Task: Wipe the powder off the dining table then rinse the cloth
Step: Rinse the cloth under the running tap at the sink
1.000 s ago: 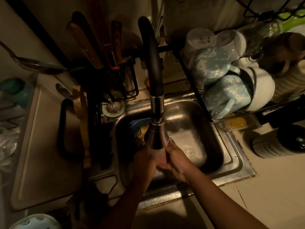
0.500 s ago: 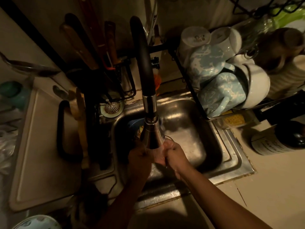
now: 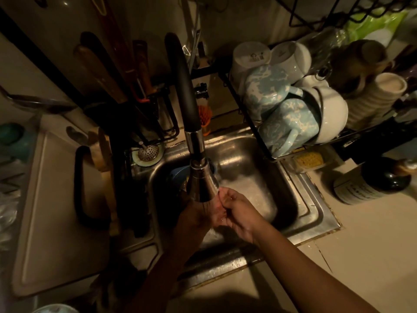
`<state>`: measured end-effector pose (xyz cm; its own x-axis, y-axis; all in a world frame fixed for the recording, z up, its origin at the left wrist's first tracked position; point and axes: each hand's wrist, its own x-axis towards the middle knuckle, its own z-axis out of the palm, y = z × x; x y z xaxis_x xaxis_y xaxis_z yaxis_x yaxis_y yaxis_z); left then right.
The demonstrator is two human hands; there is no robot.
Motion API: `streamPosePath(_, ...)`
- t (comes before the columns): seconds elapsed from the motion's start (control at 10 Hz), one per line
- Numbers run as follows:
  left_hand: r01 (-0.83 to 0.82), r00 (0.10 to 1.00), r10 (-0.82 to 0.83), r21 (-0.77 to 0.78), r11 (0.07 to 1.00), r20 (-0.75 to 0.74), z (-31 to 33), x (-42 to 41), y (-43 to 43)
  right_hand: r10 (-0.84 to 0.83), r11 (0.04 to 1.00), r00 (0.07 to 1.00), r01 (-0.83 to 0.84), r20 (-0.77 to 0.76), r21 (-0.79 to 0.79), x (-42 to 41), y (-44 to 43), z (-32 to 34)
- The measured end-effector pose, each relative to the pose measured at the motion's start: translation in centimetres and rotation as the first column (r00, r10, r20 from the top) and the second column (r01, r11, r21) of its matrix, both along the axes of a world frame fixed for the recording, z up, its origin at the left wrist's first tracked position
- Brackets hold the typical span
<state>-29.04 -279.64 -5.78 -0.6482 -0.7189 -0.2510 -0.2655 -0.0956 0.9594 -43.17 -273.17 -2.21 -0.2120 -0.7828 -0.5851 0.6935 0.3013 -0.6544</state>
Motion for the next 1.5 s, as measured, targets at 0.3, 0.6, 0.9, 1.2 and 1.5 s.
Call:
streamPosePath(0.3,-0.154,0.936,0.201,-0.178,0.972,0.290,0.9,-0.8,0.8,-0.066,0.994,0.971,0.043,-0.230,-0.105,1.9,-0.2,0.1)
streamPosePath(0.6,-0.415,0.793,0.545,-0.412,0.811,0.273,2.1,-2.3,1.1,0.021,0.996,0.990,-0.008,-0.142,0.090,1.4,-0.5,-1.4)
streamPosePath(0.9,-0.128,0.947,0.228,-0.383,0.915,0.228,2.2,-0.2,0.4,-0.070,0.998,0.995,0.070,-0.077,0.003,1.4,-0.3,-1.5)
streamPosePath(1.2,-0.173,0.970,0.185,-0.088,0.981,0.155,0.5,-1.1,-0.9,-0.058,0.991,0.956,0.020,-0.287,-0.134,1.1,-0.5,-1.7)
streamPosePath(1.5,-0.308,0.900,0.352,-0.196,0.931,0.258,0.8,-2.2,0.0,-0.020,0.998,0.976,0.005,-0.218,-0.070,0.9,-1.1,-0.6)
